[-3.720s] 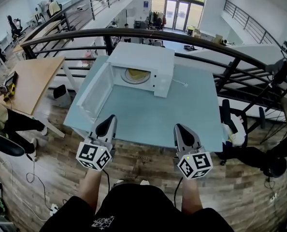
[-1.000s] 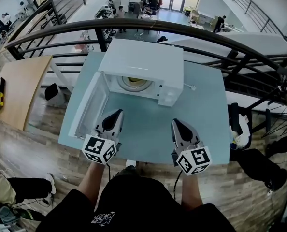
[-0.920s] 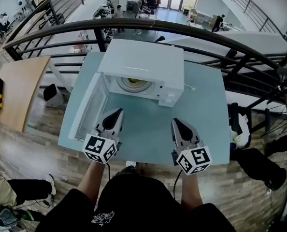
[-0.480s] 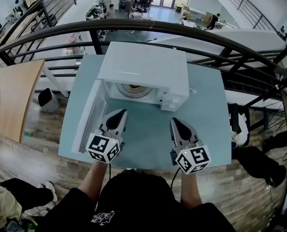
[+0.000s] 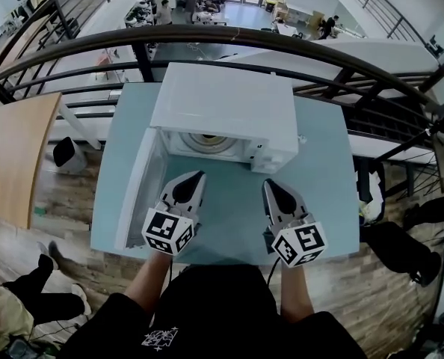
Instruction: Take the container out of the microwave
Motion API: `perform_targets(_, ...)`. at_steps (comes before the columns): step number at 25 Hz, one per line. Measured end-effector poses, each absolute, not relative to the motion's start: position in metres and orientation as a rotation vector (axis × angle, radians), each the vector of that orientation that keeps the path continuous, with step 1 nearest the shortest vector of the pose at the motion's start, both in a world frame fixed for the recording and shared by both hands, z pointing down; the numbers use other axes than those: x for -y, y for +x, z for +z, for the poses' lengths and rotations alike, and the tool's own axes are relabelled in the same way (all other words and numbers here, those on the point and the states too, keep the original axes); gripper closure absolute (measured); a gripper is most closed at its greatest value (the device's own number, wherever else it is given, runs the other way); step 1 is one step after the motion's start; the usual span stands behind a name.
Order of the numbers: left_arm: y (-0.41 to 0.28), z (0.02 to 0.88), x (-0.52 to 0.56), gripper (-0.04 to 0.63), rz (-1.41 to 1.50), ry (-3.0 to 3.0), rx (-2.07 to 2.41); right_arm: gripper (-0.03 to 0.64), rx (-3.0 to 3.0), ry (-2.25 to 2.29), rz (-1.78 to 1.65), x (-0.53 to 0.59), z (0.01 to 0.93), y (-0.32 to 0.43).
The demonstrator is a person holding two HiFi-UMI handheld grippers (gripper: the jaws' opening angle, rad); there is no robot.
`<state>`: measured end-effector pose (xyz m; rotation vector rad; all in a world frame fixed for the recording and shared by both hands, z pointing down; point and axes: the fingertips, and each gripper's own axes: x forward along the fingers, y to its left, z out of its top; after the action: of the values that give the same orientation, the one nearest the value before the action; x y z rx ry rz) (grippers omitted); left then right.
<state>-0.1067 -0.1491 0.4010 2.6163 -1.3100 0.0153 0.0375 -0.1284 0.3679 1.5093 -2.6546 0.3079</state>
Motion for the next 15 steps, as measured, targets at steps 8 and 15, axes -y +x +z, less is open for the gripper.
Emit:
perform_targets(8, -0.095, 0.412, 0.161, 0.588, 0.021, 2.599, 1.310, 0.611, 2.671, 1.470, 0.320, 0.141, 0.374, 0.040)
perform_targets(15, -0.078, 0.428, 0.183, 0.588, 0.156, 2.609, 1.374, 0.611, 2.715, 1.388, 0.291, 0.170, 0.376, 0.048)
